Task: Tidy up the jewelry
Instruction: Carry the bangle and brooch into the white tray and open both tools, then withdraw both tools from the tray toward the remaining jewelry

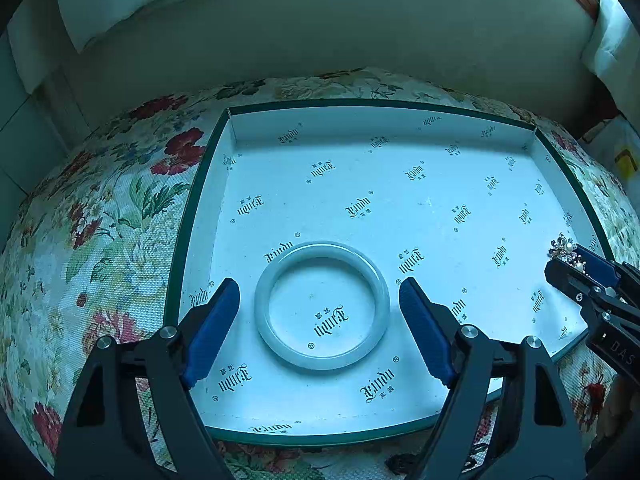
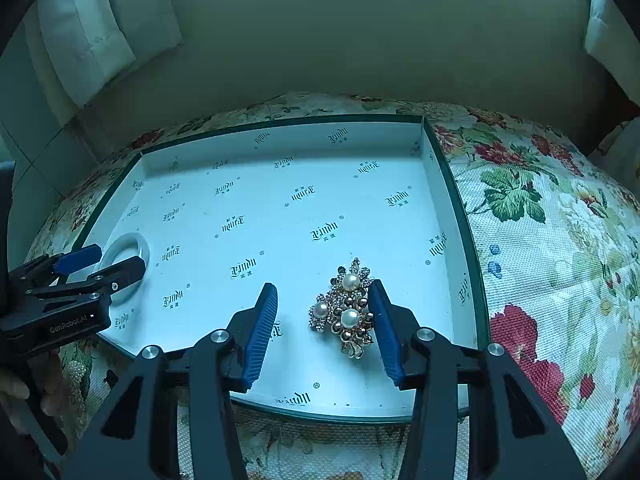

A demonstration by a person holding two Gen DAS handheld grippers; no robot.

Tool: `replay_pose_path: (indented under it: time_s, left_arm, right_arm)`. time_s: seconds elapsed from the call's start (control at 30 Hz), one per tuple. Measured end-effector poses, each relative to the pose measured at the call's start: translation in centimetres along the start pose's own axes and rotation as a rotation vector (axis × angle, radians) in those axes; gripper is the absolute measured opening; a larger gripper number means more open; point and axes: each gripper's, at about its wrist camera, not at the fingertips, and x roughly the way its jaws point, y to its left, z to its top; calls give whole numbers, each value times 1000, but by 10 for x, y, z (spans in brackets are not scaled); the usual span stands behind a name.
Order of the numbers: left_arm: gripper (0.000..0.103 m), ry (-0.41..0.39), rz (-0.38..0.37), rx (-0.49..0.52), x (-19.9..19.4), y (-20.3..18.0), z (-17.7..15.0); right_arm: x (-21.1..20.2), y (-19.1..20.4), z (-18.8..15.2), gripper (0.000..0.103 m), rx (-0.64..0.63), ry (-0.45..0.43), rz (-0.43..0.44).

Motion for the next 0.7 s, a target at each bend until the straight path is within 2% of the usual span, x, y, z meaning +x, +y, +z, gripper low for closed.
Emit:
replay_pose_path:
  time_s: [0.1,0.17,0.4,0.7]
  left_arm:
    - [83,-14,-6,5,-7,-1,1]
    - [87,-27,0,9,-12,-2,2]
    - [87,-47,-22,7,-37,-4,-2]
    - [87,-12,-32,7,-76,-2,-45]
  right_arm:
    - [-8,0,2,54,3,-30,-2]
    - [-14,-2,5,54,10,-44,-2]
    - [-41,-3,2,54,32,-67,10]
    - [-84,-6,-44,54,88,-41,10]
